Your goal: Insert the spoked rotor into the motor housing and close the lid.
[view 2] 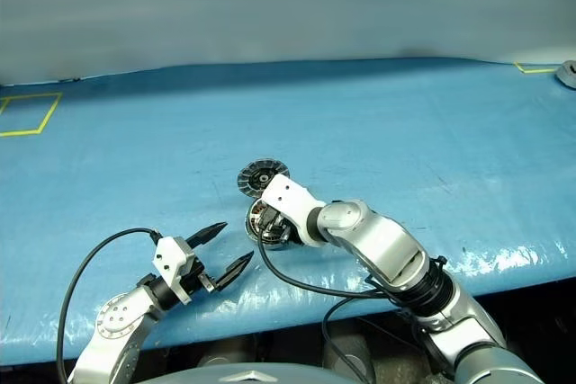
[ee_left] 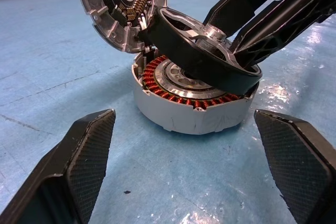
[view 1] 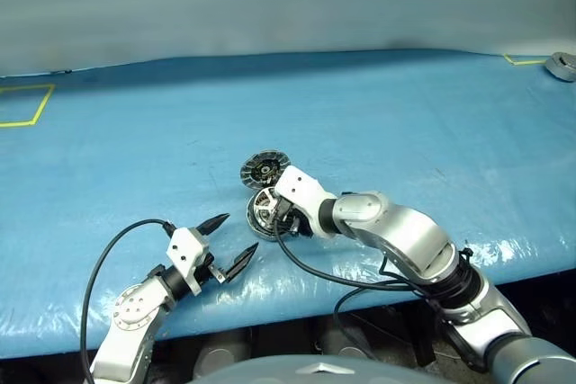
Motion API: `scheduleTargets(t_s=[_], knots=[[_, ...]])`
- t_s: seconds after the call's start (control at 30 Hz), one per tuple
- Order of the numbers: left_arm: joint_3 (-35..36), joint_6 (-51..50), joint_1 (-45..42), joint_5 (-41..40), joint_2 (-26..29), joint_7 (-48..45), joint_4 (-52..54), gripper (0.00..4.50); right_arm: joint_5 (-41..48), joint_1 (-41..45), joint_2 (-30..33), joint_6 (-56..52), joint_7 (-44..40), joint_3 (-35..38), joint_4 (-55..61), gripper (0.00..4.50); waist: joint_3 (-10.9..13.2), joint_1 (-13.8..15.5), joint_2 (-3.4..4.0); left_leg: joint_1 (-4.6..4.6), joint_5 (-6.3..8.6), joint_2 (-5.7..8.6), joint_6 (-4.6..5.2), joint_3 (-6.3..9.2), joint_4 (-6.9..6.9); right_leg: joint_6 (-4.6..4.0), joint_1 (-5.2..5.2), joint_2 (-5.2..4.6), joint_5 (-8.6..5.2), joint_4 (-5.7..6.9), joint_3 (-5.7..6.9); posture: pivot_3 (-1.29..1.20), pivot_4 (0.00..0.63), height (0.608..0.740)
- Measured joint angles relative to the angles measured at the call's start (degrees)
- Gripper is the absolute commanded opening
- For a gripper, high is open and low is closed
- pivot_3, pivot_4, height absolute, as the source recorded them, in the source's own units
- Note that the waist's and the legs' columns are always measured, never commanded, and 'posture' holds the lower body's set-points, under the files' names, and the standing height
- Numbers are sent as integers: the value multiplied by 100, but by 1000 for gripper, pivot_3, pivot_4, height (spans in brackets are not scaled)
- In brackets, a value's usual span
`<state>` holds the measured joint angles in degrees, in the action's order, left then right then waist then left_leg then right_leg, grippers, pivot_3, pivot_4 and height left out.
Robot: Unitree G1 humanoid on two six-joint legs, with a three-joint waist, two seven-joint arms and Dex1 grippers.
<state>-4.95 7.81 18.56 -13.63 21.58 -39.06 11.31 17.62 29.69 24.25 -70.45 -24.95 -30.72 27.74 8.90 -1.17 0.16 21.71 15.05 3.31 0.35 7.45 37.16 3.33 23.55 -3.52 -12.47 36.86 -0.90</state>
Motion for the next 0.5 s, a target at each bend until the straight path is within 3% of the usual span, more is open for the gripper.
scheduleTargets(t_s=[0.23, 0.43, 0.5], knots=[[-1, 0, 17, -1, 0, 0, -2, 4500, -28, -1, -29, -35, 8, -18, -29, 3843, 0, -1, 0, 0, 0, 1, 0, 0, -1, 0, 1, -1, 0, -1, -1, 0, 150, 740], [-1, -1, 29, -2, 0, 1, -3, 4500, 46, 2, -25, -264, 2, 213, 213, 3843, 0, 2, 1, 1, 0, 1, 0, 1, -1, 0, 1, -1, 0, -1, -1, 0, 150, 740], [-1, -1, 46, -2, -1, 9, -4, 4500, 120, 2, -45, -388, 2, 483, 431, 3455, 0, 2, 0, 2, 0, 1, 1, 1, -2, 0, 2, -1, 0, -1, -1, 0, 150, 740]])
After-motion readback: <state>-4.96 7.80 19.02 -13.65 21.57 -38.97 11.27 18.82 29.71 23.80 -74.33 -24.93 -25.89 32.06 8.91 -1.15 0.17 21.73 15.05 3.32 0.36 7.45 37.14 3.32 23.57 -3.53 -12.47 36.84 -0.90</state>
